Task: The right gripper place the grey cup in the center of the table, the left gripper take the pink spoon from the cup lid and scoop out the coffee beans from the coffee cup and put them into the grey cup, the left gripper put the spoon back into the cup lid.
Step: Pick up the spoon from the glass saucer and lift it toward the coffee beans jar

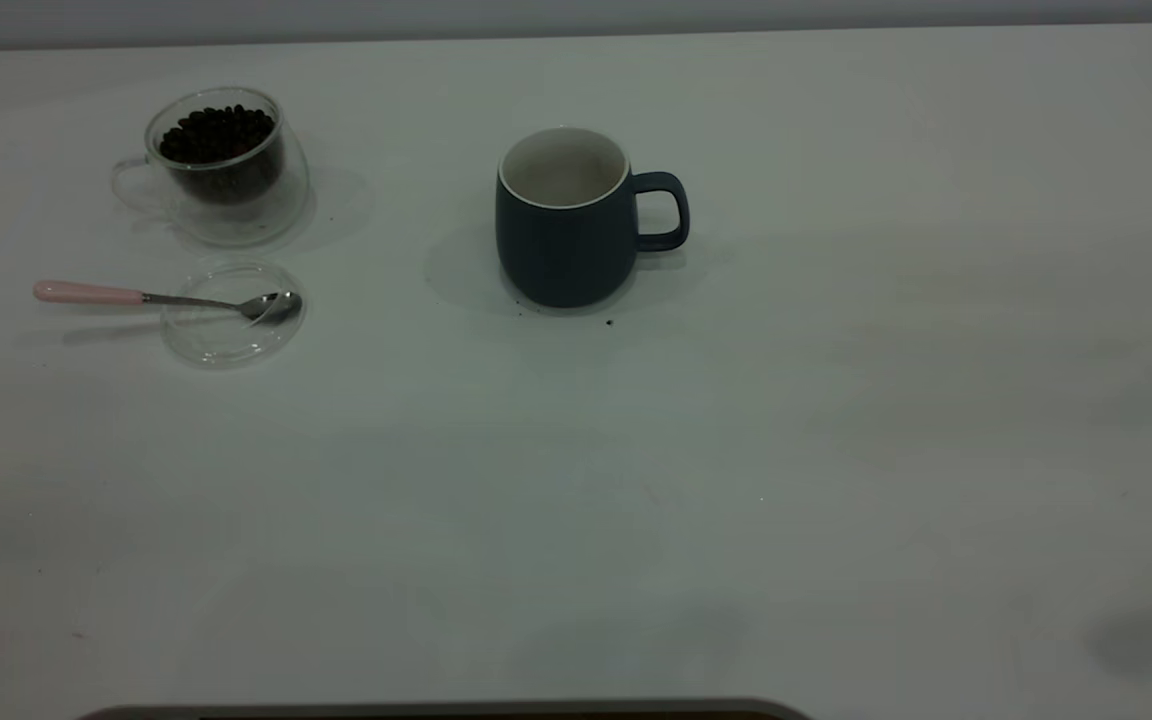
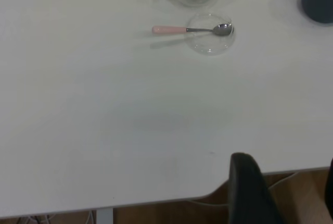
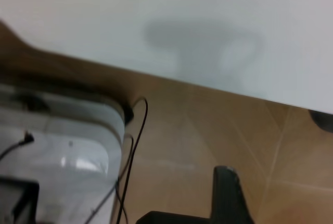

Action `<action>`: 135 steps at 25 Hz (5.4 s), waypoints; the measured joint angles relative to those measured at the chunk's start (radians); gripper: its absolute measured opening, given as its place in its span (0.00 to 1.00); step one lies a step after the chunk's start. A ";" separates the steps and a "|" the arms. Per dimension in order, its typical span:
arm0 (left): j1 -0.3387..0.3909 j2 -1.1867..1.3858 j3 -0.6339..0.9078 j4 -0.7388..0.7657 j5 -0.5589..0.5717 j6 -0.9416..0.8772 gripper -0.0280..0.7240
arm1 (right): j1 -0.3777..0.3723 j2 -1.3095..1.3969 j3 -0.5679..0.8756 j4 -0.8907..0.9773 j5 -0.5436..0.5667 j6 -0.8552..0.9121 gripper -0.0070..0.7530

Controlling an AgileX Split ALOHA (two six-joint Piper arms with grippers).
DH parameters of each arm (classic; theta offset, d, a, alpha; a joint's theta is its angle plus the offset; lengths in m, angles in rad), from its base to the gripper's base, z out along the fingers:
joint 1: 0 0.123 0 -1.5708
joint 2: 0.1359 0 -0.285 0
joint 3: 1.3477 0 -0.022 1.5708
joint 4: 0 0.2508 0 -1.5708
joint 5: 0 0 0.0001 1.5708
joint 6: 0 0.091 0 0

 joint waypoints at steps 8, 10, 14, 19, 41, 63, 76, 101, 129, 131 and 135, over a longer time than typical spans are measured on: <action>0.000 0.000 0.000 0.000 0.000 0.000 0.59 | -0.212 -0.417 0.075 0.014 0.011 -0.048 0.68; 0.000 0.000 0.000 0.000 0.000 -0.002 0.59 | -0.222 -0.490 0.075 0.019 0.015 -0.048 0.68; 0.000 0.000 0.000 0.000 0.000 -0.002 0.59 | -0.224 -0.596 0.076 0.025 0.022 -0.048 0.68; 0.000 0.000 0.000 0.000 0.000 -0.002 0.59 | -0.226 -0.730 0.076 0.031 0.030 -0.048 0.68; 0.000 0.000 0.000 0.000 0.000 -0.002 0.59 | -0.226 -0.837 0.076 0.035 0.038 -0.048 0.68; 0.000 0.674 -0.029 -0.011 -0.372 -0.231 0.57 | -0.226 -0.837 0.076 0.035 0.038 -0.048 0.68; 0.178 1.477 -0.374 -0.016 -0.564 -0.237 0.57 | -0.226 -0.837 0.076 0.035 0.038 -0.048 0.68; 0.651 2.324 -0.844 -0.798 -0.161 0.889 0.57 | -0.226 -0.837 0.076 0.035 0.038 -0.048 0.68; 0.474 2.514 -0.926 -0.882 -0.320 1.069 0.84 | -0.226 -0.837 0.076 0.035 0.038 -0.048 0.68; 0.463 2.517 -0.926 -0.915 -0.325 1.089 0.83 | -0.226 -0.837 0.076 0.035 0.038 -0.048 0.68; 0.452 2.517 -0.926 -0.976 -0.326 1.122 0.83 | -0.226 -0.837 0.076 0.035 0.038 -0.048 0.68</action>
